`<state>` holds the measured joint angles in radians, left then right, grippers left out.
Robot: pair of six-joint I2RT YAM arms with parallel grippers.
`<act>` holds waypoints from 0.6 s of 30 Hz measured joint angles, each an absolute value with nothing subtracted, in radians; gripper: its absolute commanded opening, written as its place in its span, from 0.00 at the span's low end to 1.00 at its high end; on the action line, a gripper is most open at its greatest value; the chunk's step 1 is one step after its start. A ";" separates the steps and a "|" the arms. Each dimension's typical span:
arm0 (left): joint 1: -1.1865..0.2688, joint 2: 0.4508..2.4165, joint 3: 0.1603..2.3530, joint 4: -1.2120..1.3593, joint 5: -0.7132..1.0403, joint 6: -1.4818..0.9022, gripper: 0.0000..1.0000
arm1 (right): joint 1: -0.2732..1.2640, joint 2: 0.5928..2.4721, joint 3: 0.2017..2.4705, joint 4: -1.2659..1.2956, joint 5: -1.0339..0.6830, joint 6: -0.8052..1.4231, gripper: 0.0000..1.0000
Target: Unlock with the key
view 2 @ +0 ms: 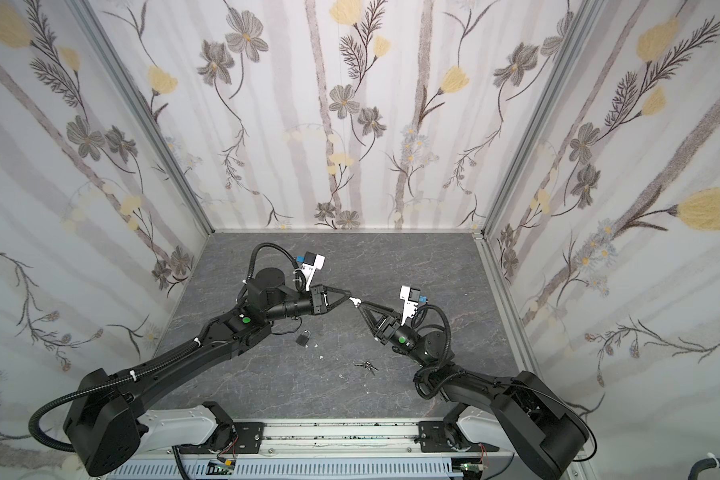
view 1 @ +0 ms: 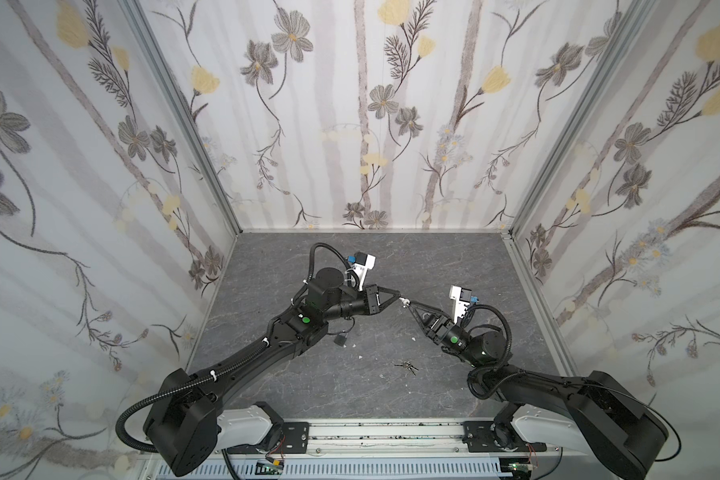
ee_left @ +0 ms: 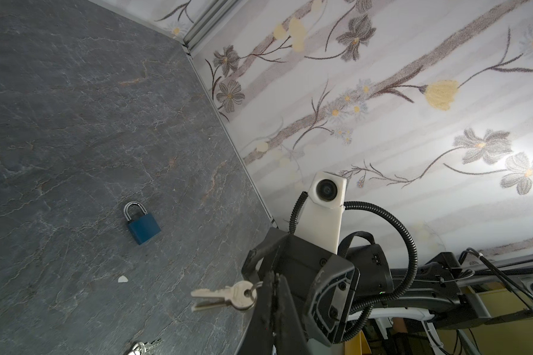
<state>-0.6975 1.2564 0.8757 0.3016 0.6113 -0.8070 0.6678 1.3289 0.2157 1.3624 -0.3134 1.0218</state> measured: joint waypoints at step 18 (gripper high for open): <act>-0.696 1.257 0.890 0.263 0.685 -0.785 0.00 | 0.647 1.269 0.297 1.148 -0.443 0.908 0.22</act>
<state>-0.6964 1.2568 0.8902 0.2626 0.6846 -0.7853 0.6468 1.2690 0.2970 1.1481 -0.4427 0.9085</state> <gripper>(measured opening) 0.049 0.212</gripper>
